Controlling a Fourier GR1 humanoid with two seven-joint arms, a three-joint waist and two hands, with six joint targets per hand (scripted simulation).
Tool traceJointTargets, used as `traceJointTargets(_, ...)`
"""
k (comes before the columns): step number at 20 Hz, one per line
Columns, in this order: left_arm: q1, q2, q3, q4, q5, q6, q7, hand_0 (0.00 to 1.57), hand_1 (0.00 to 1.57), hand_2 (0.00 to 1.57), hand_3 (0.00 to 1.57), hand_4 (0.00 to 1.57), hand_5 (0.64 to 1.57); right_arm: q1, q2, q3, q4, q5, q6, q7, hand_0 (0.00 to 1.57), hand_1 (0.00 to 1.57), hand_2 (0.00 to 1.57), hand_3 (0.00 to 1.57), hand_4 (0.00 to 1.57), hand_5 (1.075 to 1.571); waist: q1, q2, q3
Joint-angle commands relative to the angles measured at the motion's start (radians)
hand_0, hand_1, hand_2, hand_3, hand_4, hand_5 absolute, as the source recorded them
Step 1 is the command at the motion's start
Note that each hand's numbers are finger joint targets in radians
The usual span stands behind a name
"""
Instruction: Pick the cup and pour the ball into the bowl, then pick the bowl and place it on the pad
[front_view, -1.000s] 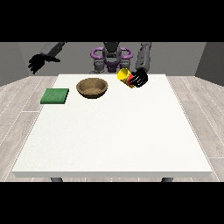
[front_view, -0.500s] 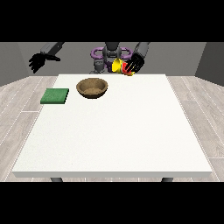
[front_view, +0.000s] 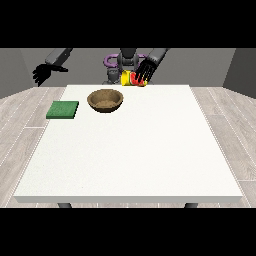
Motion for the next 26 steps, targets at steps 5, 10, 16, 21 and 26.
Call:
traceJointTargets(5,-0.075,-0.017,-0.229,-0.064,-0.174,-0.052,0.303,0.53,0.53,1.57,1.57,0.93,1.569,-0.162,-0.037,0.013,0.052,0.014,-0.036,0.087,0.00,0.00,0.00,0.03,0.00,1.533,-0.009,0.033,-0.0002)
traceJointTargets(10,-0.121,-0.017,-0.273,-0.040,-0.274,-0.096,0.354,0.46,0.46,1.57,1.57,0.89,1.571,-0.237,-0.006,0.056,0.018,0.034,-0.068,0.148,0.00,0.00,0.00,0.27,0.00,1.530,-0.059,0.046,-0.0012)
traceJointTargets(16,-0.093,-0.017,-0.409,-0.093,-0.368,-0.185,0.423,0.29,0.29,1.57,1.57,0.90,1.562,-0.249,0.053,0.065,0.039,0.033,-0.088,0.117,0.00,0.00,0.00,0.26,0.00,1.527,-0.074,0.056,-0.0008)
traceJointTargets(21,-0.129,-0.017,-0.418,-0.038,-0.427,-0.271,0.312,0.00,0.00,1.57,1.57,1.16,1.452,-0.238,0.056,0.070,0.030,0.043,-0.092,0.069,0.00,0.00,0.00,0.22,0.00,1.522,-0.060,0.091,-0.0007)
traceJointTargets(26,-0.196,0.005,-0.455,-0.042,-0.486,-0.415,0.275,0.61,0.61,1.57,1.57,1.23,1.387,-0.205,0.082,0.075,0.056,0.046,-0.100,0.054,0.00,0.00,0.00,0.07,0.00,1.519,-0.057,0.045,-0.0003)
